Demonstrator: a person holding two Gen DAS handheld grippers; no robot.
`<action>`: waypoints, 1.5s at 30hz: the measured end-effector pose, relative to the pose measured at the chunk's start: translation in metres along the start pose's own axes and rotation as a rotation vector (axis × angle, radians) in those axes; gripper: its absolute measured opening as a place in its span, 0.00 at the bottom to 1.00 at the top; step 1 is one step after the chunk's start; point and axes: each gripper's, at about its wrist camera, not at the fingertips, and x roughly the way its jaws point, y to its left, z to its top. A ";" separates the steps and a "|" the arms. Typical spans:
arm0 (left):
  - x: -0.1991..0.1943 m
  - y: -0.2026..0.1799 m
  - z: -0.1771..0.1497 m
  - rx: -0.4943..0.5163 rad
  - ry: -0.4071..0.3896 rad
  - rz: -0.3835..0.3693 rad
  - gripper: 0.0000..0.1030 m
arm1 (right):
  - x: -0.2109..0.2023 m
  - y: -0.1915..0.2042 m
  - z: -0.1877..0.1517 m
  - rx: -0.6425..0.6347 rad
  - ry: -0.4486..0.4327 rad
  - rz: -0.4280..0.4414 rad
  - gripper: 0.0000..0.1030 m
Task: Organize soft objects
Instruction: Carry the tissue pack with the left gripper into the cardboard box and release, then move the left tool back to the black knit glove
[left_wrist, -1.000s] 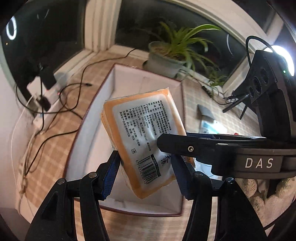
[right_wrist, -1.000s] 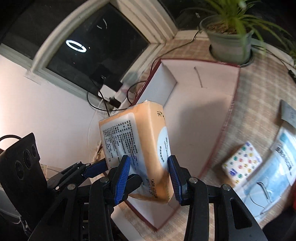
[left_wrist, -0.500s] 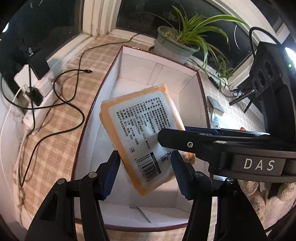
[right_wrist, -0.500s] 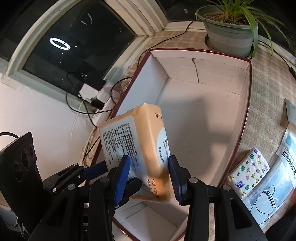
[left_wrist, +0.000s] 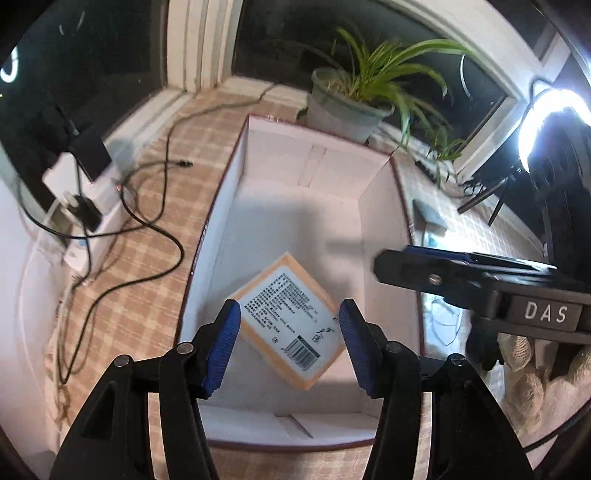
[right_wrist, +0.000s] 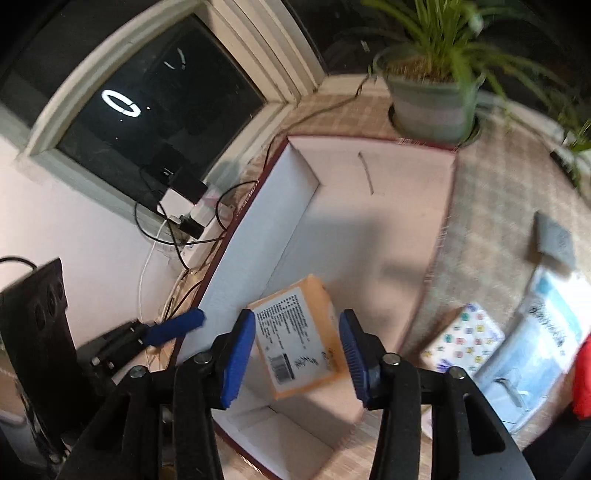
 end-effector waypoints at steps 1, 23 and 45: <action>-0.008 -0.004 -0.001 -0.001 -0.019 -0.010 0.52 | -0.007 -0.001 -0.003 -0.009 -0.012 -0.003 0.48; 0.042 -0.202 -0.059 0.139 0.026 -0.184 0.55 | -0.195 -0.253 -0.141 0.193 -0.229 -0.292 0.69; 0.106 -0.336 -0.099 0.405 0.255 -0.192 0.65 | -0.149 -0.378 -0.191 0.572 -0.088 -0.133 0.67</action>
